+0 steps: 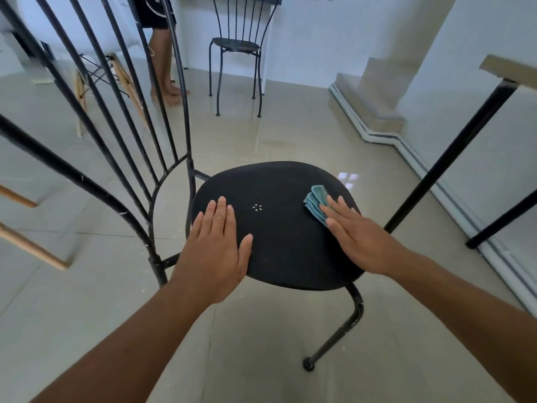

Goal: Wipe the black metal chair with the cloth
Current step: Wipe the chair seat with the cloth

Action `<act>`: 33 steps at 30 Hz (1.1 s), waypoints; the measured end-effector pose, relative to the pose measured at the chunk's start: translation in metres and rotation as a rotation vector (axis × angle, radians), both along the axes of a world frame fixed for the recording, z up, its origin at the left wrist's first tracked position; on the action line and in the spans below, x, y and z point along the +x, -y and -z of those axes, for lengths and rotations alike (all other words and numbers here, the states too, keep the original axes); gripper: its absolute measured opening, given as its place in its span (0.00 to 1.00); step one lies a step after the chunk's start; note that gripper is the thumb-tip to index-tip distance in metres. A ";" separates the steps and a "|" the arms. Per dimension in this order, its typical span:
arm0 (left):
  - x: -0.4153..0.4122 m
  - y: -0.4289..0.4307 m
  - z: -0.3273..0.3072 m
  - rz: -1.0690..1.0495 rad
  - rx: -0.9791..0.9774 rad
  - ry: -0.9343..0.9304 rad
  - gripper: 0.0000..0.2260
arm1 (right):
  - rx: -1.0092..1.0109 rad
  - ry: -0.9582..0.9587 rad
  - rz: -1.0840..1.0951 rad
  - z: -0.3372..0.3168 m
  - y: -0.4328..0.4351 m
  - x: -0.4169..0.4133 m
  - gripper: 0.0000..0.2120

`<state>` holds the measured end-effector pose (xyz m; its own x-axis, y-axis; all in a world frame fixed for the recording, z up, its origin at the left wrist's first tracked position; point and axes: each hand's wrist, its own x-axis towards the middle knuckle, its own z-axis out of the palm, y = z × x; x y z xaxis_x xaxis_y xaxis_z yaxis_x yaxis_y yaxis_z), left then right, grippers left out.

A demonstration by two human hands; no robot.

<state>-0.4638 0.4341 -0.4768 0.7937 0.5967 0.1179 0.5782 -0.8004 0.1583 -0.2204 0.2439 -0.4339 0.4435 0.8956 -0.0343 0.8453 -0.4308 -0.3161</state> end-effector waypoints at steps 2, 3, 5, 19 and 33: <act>0.002 0.003 -0.001 -0.024 0.009 -0.005 0.37 | 0.013 -0.047 -0.064 -0.002 -0.003 -0.031 0.27; 0.003 0.004 -0.002 -0.030 0.013 -0.007 0.37 | 0.013 -0.069 -0.108 -0.003 -0.012 -0.043 0.26; 0.003 0.005 -0.003 -0.023 0.018 -0.006 0.36 | 0.003 -0.068 -0.194 -0.002 -0.041 -0.058 0.27; -0.015 -0.005 0.000 0.069 0.015 -0.003 0.35 | -0.113 0.018 0.120 -0.009 -0.036 0.030 0.28; 0.044 0.058 -0.015 0.617 0.130 -0.172 0.35 | 0.201 -0.004 0.166 0.024 0.069 -0.045 0.24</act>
